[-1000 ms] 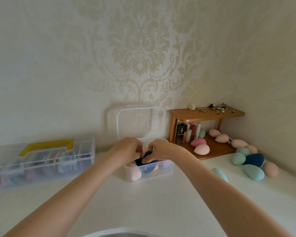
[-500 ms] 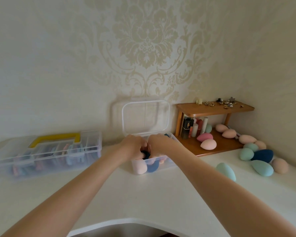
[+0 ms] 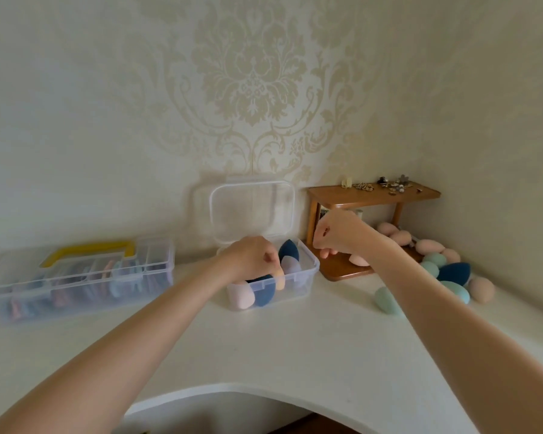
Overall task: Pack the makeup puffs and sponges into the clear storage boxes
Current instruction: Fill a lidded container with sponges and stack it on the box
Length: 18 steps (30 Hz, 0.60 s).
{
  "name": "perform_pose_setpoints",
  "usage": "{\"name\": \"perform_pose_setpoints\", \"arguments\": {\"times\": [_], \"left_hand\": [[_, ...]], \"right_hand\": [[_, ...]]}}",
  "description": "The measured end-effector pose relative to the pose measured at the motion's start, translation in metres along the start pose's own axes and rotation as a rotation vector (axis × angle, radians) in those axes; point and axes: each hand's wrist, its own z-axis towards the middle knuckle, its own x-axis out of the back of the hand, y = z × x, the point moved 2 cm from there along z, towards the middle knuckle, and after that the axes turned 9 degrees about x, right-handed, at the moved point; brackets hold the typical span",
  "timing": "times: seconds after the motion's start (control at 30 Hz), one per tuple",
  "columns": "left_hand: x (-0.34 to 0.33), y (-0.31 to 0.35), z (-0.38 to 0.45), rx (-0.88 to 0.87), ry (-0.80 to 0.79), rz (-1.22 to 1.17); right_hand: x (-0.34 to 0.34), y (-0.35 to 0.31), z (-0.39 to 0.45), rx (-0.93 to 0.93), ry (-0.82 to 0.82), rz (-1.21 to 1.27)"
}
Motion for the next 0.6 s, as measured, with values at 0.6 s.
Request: {"name": "perform_pose_setpoints", "arguments": {"times": [0.6], "left_hand": [[-0.007,0.006,-0.012,-0.124,-0.204,0.014]], "right_hand": [[-0.002,0.003,-0.03,0.21,0.063,0.464]]}}
